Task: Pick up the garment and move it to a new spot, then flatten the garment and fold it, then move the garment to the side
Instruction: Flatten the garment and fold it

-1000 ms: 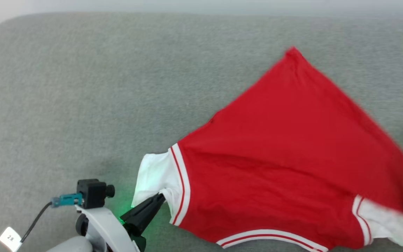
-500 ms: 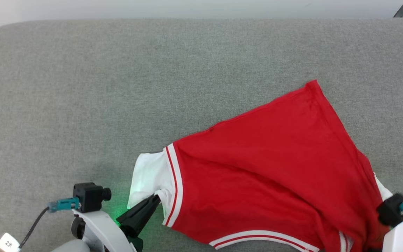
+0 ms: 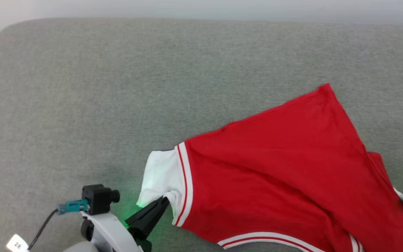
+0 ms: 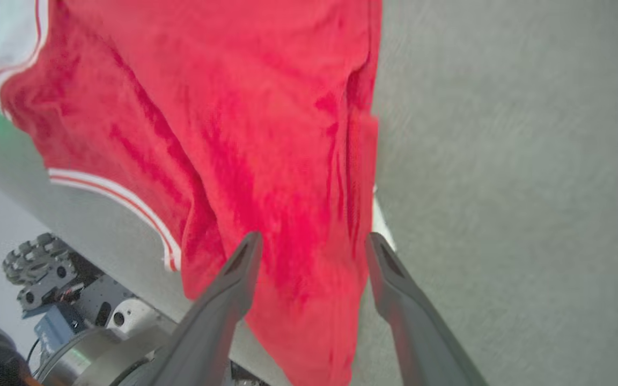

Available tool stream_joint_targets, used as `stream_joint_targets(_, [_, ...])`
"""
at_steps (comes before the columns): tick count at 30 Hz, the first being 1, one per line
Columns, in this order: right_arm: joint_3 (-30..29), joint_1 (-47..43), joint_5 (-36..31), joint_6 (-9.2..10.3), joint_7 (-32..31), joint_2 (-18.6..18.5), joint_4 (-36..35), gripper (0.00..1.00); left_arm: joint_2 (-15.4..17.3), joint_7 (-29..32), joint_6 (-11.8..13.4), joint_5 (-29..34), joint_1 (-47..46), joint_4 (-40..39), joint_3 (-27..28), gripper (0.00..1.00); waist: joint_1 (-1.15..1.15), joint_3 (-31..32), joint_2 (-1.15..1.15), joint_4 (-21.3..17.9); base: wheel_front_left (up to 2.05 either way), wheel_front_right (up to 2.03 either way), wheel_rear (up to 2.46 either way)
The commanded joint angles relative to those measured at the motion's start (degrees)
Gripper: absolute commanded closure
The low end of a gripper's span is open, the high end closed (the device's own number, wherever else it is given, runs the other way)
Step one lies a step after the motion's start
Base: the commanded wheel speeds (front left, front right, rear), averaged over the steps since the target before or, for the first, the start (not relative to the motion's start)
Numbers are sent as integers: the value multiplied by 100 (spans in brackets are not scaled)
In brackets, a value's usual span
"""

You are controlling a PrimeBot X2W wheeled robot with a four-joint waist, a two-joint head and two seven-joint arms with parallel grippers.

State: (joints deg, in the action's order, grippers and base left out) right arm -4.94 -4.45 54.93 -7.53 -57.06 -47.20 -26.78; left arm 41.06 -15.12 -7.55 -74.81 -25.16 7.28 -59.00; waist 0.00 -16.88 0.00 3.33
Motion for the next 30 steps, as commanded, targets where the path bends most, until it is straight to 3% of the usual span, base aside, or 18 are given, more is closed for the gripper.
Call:
stream_joint_targets(1, [-186, 338, 26, 9, -33, -14, -80, 0, -49, 2, 17, 37, -48, -16, 2, 100, 0, -64, 0, 123, 0, 0, 0])
stream_joint_targets(5, [-73, 1414, -505, 9, 407, 126, 185, 0, -152, 2, 17, 79, -200, -25, -48, 100, 0, -204, 0, 326, 0, 0, 0])
stream_joint_targets(15, [1906, 3653, -1828, 9, 1469, 471, 2436, 0, -470, 2, 17, 44, -666, 60, -339, 100, 0, -664, 0, 837, 0, 0, 0])
stream_joint_targets(19, [2530, 4129, -1833, 9, 1772, 514, 3356, 0, -545, 2, 17, 19, -756, 113, -371, 100, 0, -778, 0, 944, 0, 0, 0])
stream_joint_targets(24, [3390, 4275, -1568, 8, 1695, 465, 4056, 0, -588, 2, 17, 29, -779, 210, -373, 100, 0, -814, 0, 1005, 0, 0, 0])
stream_joint_targets(25, [3549, 4271, -1490, 7, 1678, 446, 4096, 36, -598, 2, 17, 32, -790, 230, -376, 100, 0, -815, 0, 1005, 0, 0, 0])
stream_joint_targets(27, [3694, 4359, -1308, 6, 1768, 454, 4177, 94, -614, 2, 17, 33, -813, 252, -364, 100, 0, -819, 0, 985, 0, 0, 0])
stream_joint_targets(28, [3736, 4429, -1247, 6, 1823, 454, 4213, 100, -613, 2, 17, 28, -831, 267, -352, 100, 0, -819, 0, 967, 0, 0, 0])
stream_joint_targets(30, [3770, 4603, -1118, 6, 1977, 441, 4271, 100, -606, 2, 17, 33, -890, 282, -286, 100, 0, -810, 0, 924, 0, 0, 0])
